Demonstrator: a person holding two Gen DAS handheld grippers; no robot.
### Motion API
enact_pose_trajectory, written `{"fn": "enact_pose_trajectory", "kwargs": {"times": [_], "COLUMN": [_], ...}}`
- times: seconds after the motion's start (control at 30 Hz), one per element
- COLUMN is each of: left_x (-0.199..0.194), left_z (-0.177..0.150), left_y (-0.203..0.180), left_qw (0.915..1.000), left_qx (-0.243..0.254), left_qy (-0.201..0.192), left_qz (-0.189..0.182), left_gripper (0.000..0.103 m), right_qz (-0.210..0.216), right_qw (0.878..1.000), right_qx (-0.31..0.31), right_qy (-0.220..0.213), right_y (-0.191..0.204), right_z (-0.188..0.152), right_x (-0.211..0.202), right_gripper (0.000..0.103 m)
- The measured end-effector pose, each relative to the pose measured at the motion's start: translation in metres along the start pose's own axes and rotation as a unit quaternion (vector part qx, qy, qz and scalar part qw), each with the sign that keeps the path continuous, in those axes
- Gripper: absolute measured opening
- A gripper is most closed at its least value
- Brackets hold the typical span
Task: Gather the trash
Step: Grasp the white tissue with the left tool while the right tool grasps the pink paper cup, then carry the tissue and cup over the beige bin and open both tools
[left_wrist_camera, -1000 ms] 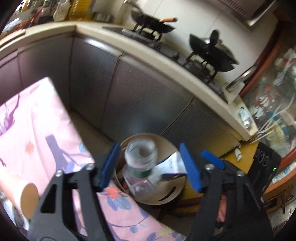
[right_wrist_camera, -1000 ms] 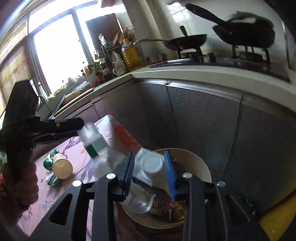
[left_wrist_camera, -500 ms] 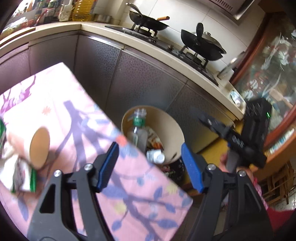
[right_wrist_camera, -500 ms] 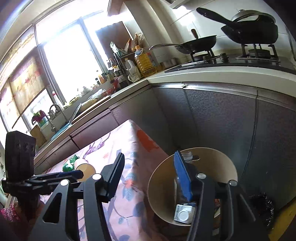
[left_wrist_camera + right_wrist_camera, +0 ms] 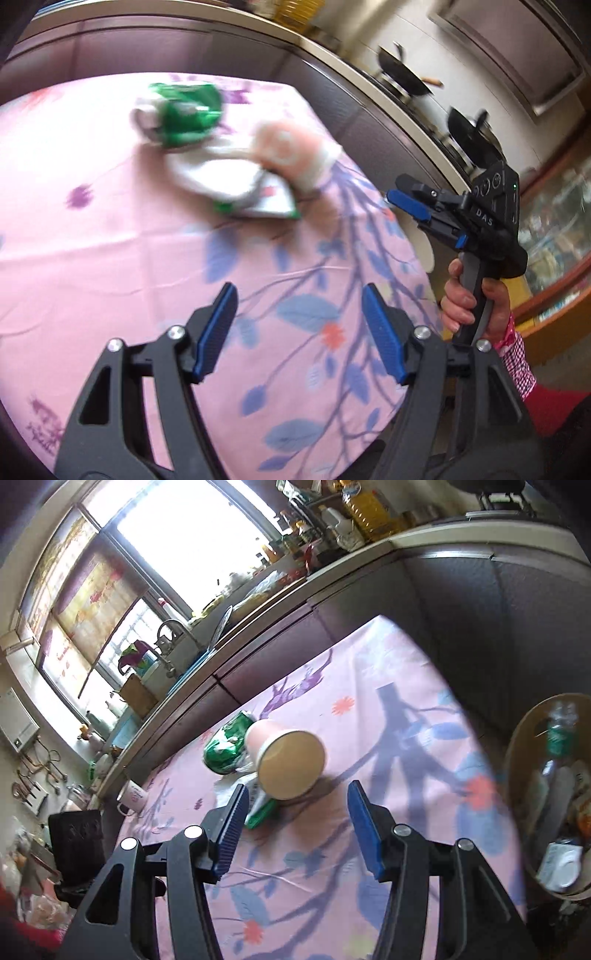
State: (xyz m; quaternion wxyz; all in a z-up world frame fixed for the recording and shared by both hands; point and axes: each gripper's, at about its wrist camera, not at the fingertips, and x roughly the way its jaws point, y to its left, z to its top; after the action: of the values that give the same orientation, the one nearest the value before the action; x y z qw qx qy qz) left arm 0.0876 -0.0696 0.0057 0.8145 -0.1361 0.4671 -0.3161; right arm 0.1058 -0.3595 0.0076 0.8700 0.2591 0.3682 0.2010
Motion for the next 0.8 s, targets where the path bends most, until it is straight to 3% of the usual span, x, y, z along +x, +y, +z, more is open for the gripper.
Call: {"fn": "enact_pose_trajectory", "kwargs": {"times": [0.17, 0.23, 0.3, 0.33, 0.47, 0.63, 0.67, 0.7, 0.73, 0.77, 0.8], "left_x": [-0.020, -0.019, -0.013, -0.009, 0.012, 0.045, 0.050, 0.054, 0.059, 0.063, 0.065], "left_z": [-0.004, 0.001, 0.014, 0.020, 0.047, 0.077, 0.080, 0.082, 0.083, 0.082, 0.079], "left_y": [0.033, 0.038, 0.039, 0.040, 0.051, 0.073, 0.074, 0.075, 0.075, 0.074, 0.073], "left_qw": [0.9990, 0.9987, 0.9987, 0.9987, 0.9976, 0.9920, 0.9914, 0.9909, 0.9904, 0.9900, 0.9900], "left_qx": [-0.039, -0.046, -0.047, -0.046, -0.065, -0.120, -0.125, -0.128, -0.131, -0.134, -0.134], "left_qy": [-0.019, -0.019, -0.021, -0.022, -0.019, -0.009, -0.011, -0.010, -0.003, 0.006, 0.010], "left_qz": [0.009, 0.000, -0.003, -0.003, -0.016, -0.038, -0.039, -0.041, -0.045, -0.045, -0.042], "left_gripper": [0.067, 0.067, 0.067, 0.067, 0.067, 0.067, 0.056, 0.035, 0.025, 0.007, 0.002], "right_qz": [0.019, 0.015, 0.009, 0.004, -0.040, -0.049, -0.045, -0.040, -0.035, -0.030, -0.024], "right_qw": [0.999, 0.999, 0.999, 0.999, 0.996, 0.997, 0.997, 0.998, 0.998, 0.998, 0.999], "right_qx": [0.032, 0.039, 0.044, 0.047, 0.020, -0.001, -0.001, 0.002, 0.004, 0.004, 0.002], "right_qy": [0.019, 0.017, 0.008, -0.004, -0.082, -0.067, -0.062, -0.058, -0.054, -0.049, -0.043], "right_y": [0.018, 0.019, 0.018, 0.017, 0.020, 0.018, 0.017, 0.016, 0.016, 0.017, 0.019], "right_z": [0.010, 0.014, 0.016, 0.017, 0.016, 0.015, 0.015, 0.013, 0.011, 0.009, 0.006], "right_x": [0.049, 0.061, 0.065, 0.062, 0.030, 0.034, 0.038, 0.040, 0.043, 0.046, 0.048], "right_gripper": [0.042, 0.028, 0.005, 0.002, 0.000, 0.000, 0.000, 0.000, 0.000, 0.000, 0.000]}}
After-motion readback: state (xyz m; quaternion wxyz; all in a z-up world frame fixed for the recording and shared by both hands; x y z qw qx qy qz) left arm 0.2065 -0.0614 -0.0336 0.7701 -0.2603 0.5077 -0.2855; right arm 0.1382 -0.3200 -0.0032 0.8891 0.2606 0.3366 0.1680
